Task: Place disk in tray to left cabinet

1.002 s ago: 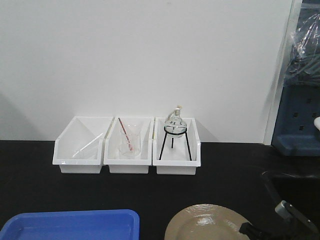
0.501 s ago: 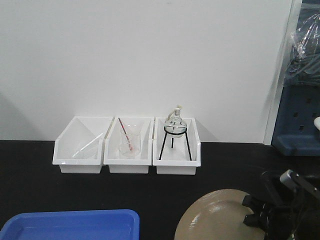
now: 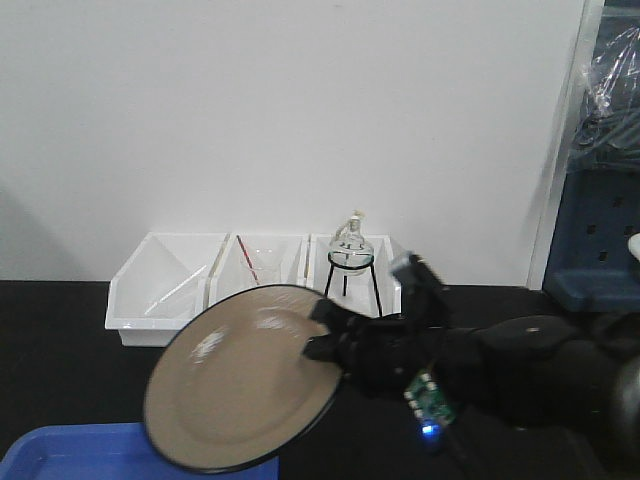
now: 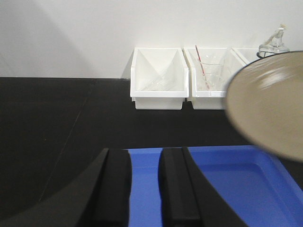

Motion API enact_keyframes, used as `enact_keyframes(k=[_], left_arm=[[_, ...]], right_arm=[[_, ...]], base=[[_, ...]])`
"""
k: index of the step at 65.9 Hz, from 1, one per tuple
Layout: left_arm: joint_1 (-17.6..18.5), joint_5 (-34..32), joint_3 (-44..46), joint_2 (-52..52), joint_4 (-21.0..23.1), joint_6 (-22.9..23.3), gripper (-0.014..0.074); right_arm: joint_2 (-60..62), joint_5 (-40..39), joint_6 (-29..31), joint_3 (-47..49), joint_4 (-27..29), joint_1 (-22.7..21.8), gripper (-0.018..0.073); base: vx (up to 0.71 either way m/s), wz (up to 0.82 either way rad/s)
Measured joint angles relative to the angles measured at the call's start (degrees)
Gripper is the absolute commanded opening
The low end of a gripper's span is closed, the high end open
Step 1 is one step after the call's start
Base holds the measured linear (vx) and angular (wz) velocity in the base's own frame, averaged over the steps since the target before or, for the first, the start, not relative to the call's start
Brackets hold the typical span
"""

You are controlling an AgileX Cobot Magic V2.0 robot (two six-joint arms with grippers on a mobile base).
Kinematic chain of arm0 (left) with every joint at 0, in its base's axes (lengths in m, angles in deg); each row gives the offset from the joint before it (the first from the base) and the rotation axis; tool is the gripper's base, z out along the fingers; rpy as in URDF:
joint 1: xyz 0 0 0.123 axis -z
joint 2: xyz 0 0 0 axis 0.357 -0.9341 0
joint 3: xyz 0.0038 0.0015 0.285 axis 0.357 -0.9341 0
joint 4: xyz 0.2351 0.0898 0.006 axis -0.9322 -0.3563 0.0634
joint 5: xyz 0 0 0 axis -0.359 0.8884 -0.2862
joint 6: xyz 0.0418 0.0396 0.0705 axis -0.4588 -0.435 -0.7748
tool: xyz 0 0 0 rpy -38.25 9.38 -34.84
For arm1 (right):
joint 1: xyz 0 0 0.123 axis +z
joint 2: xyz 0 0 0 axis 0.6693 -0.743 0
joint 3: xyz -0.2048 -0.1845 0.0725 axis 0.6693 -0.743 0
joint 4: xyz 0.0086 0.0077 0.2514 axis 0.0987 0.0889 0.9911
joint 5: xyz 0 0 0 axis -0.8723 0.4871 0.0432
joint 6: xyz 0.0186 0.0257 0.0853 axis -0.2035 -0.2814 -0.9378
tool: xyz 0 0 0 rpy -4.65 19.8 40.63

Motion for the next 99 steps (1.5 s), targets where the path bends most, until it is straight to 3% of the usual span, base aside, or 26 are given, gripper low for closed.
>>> enact_keyframes(k=[5, 15, 30, 46, 53, 66, 73, 92, 99], left_arm=[[0.0, 0.0, 0.0, 0.0, 0.0, 0.0, 0.0320], [0.0, 0.0, 0.0, 0.0, 0.0, 0.0, 0.0320], [0.0, 0.0, 0.0, 0.0, 0.0, 0.0, 0.0320], [0.0, 0.0, 0.0, 0.0, 0.0, 0.0, 0.0320], [0.0, 0.0, 0.0, 0.0, 0.0, 0.0, 0.0320], [0.0, 0.0, 0.0, 0.0, 0.0, 0.0, 0.0320], [0.0, 0.0, 0.0, 0.0, 0.0, 0.0, 0.0320], [0.0, 0.0, 0.0, 0.0, 0.0, 0.0, 0.0320], [0.0, 0.1, 0.0, 0.0, 0.0, 0.0, 0.0320]], right_arm=[[-4.3, -0.2, 0.0, 3.2, 0.4, 4.6, -0.0004], [-10.8, -0.5, 0.0, 6.6, 0.7, 9.7, -0.0004], [-17.4, -0.9, 0.6, 7.1, 1.2, 12.0, 0.0005], [-20.0, -0.6, 3.7, 8.0, 3.9, 12.0, 0.0097], [-20.3, -0.3, 5.0, 8.2, 4.4, 12.0, 0.0200], [-21.2, -1.0, 10.5, 7.8, 2.7, 11.8, 0.0475], [-20.8, 0.5, 13.1, 7.7, 2.1, 10.6, 0.0565], [-14.0, 4.3, 14.6, 7.7, -3.6, 3.6, 0.0566], [-10.9, 4.7, 12.4, 7.7, -10.9, 2.0, 0.0552]], base=[[0.00, 0.00], [0.00, 0.00], [0.00, 0.00], [0.00, 0.00], [0.00, 0.00], [0.00, 0.00], [0.00, 0.00], [0.00, 0.00], [0.00, 0.00]])
